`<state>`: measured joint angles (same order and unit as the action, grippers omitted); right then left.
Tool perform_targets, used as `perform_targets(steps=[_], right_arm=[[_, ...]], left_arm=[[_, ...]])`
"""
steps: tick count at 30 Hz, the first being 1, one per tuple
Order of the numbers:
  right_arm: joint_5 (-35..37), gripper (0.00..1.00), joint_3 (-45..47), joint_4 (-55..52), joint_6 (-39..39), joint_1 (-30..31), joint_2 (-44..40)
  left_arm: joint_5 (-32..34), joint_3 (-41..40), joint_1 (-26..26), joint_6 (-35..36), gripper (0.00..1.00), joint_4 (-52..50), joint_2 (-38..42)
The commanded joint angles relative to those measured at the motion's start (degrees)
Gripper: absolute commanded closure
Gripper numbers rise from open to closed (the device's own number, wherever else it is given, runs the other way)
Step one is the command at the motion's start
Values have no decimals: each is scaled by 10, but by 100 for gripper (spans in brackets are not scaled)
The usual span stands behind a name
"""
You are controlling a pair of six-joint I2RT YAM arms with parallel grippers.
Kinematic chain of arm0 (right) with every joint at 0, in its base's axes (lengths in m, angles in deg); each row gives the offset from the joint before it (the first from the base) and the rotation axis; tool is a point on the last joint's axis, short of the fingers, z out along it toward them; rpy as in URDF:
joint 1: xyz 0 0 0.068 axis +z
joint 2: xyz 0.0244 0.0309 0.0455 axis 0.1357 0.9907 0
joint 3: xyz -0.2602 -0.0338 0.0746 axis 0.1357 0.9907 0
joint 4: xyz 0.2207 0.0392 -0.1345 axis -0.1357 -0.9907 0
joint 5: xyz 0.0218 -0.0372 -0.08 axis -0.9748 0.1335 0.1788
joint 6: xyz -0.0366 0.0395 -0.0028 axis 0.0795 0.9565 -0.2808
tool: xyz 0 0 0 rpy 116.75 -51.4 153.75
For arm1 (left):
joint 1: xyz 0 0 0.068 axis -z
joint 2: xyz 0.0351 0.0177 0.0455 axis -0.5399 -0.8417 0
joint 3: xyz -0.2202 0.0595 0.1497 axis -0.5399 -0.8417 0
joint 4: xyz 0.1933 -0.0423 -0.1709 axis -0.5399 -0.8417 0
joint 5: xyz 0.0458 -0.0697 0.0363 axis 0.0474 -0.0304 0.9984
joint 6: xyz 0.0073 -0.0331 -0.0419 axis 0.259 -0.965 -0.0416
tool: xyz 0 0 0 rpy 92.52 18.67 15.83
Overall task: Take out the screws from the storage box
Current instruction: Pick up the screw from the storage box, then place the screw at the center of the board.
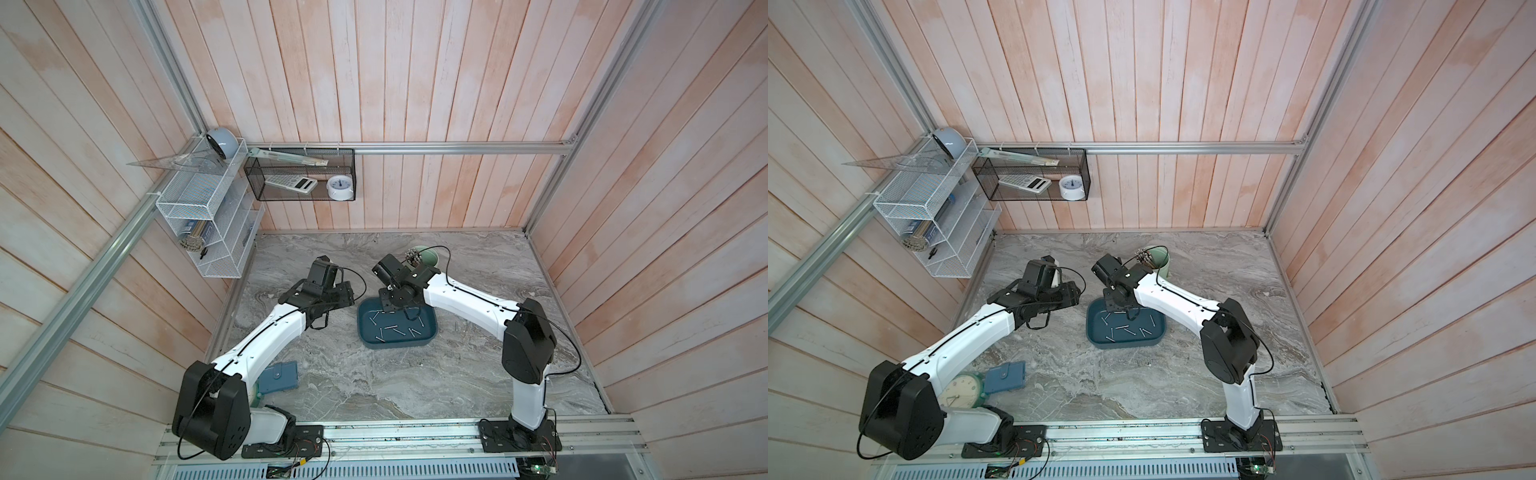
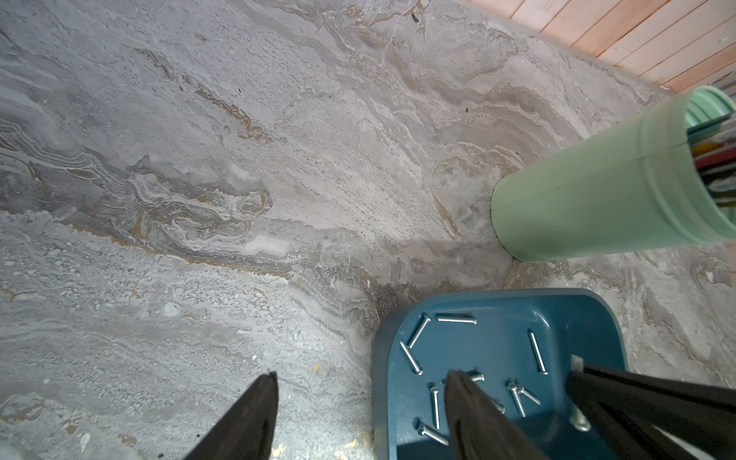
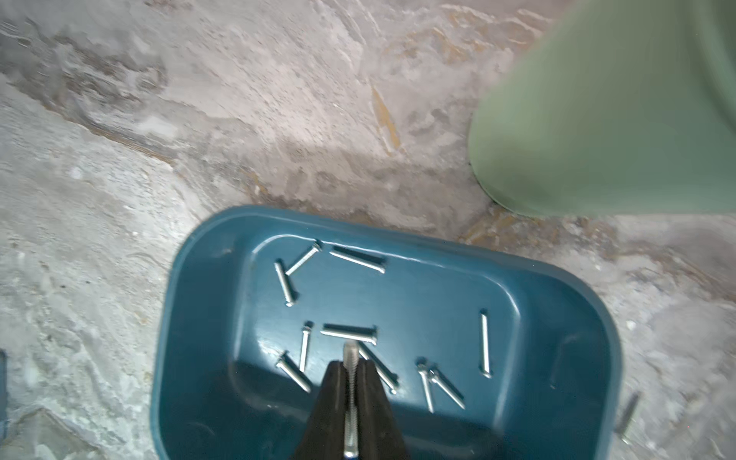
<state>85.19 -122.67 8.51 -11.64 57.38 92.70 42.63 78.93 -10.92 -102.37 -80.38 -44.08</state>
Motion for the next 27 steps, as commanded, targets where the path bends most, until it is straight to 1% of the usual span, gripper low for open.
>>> perform_targets(steps=[1, 4, 7, 10, 12, 14, 17, 27], right_arm=[[67, 94, 52, -37, 14, -27, -82], [104, 94, 138, -29, 48, -58, -162], [118, 94, 229, -4, 66, -98, -239], [114, 93, 309, 43, 73, -134, -305], [98, 92, 335, 57, 78, -154, -326], [89, 92, 346, 63, 81, -165, -327], [80, 92, 351, 70, 81, -167, -299], [-4, 92, 331, 82, 54, -180, -161]], left_arm=[[0, -1, -3, 4, 28, 5, 0], [-14, -2, -4, 1, 28, 8, -3], [-35, -2, -4, -4, 28, 14, -4], [-53, -6, -4, -9, 28, 26, -1], [-62, -11, -4, -10, 28, 35, 3], [-66, -14, -3, -12, 28, 40, 4], [-72, -16, -4, -12, 28, 46, 5], [-69, -14, -2, -11, 28, 41, 0]])
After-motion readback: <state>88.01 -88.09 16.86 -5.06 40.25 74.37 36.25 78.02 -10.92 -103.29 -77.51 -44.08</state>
